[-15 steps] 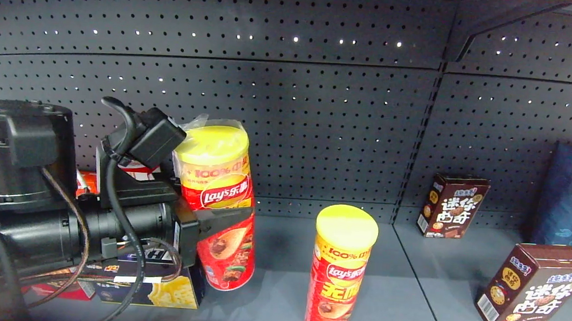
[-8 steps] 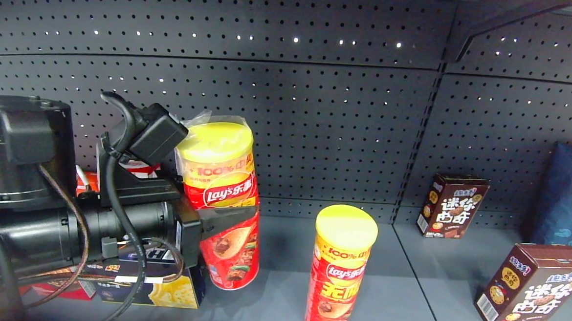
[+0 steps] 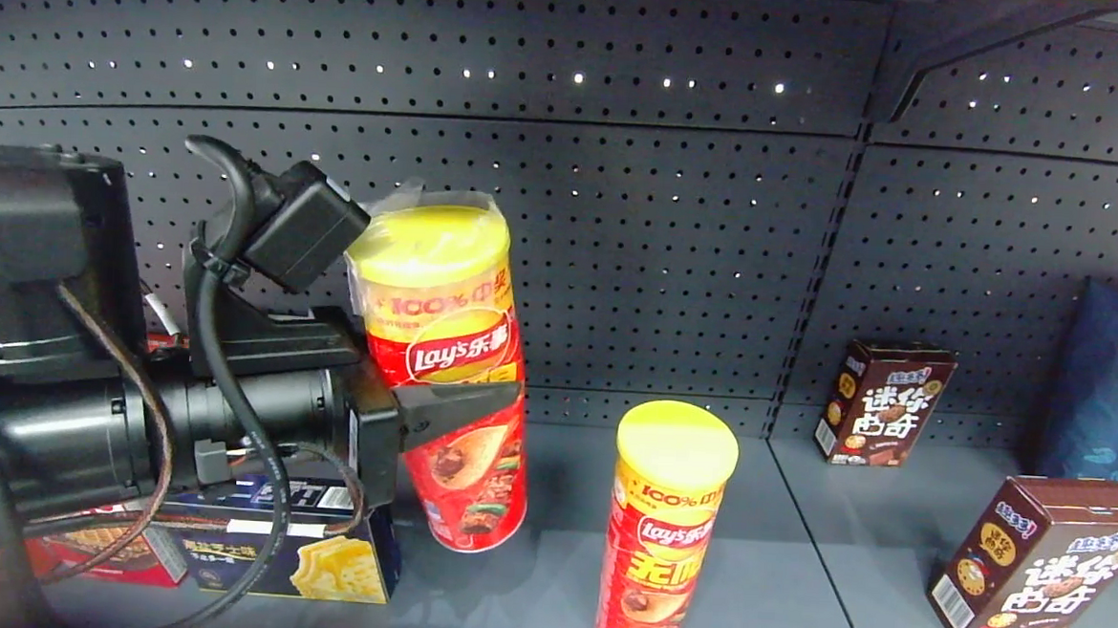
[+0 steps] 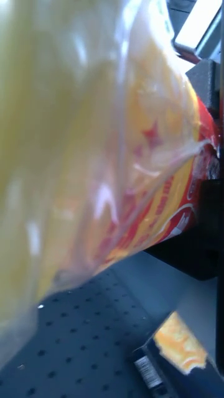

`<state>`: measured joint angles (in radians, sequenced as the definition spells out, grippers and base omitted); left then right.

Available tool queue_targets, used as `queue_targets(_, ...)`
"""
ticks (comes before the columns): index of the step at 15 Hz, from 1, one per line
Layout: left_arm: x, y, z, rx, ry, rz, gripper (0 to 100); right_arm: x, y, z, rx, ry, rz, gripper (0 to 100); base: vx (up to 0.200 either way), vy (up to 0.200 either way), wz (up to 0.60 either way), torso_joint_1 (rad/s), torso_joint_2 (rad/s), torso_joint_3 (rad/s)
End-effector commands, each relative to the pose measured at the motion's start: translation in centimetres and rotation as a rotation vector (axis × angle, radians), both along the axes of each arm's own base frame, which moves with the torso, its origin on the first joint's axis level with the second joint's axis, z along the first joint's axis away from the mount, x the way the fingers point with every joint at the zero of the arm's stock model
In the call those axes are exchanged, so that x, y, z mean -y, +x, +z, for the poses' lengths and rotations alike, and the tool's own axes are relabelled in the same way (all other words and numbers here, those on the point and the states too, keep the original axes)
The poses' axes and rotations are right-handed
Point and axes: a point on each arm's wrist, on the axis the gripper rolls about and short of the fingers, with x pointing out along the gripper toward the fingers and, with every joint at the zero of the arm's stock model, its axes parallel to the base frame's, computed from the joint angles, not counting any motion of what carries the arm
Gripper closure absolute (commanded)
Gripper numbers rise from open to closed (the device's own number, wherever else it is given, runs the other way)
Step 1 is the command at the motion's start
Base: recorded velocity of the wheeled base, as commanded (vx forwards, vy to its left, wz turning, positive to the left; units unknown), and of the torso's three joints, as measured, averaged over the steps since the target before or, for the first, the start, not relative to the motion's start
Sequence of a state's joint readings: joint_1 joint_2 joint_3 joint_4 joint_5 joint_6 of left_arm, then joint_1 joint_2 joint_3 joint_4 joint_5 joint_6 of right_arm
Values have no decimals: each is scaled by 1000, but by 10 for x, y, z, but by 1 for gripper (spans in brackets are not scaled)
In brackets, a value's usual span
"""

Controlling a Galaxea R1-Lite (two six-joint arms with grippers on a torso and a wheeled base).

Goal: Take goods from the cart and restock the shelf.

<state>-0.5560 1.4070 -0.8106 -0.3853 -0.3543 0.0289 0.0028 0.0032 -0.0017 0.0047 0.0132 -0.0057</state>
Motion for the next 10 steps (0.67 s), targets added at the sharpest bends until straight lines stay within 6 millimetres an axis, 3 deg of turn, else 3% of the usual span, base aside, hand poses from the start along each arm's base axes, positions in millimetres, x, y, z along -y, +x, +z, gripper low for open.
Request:
queue_targets(1,4,8,5,9,-8,-7,100,0,0,0,-5,0,1,0,0,0,0,0,0,0)
queue_targets(7,6,41,-2,-4,5,-14,100,0,0,0,-3,0,1,0,0,0,0,0,0,0)
queue_targets(10,8,70,-11,33,55,-11,100,0,0,0,-5,0,1,0,0,0,0,0,0,0)
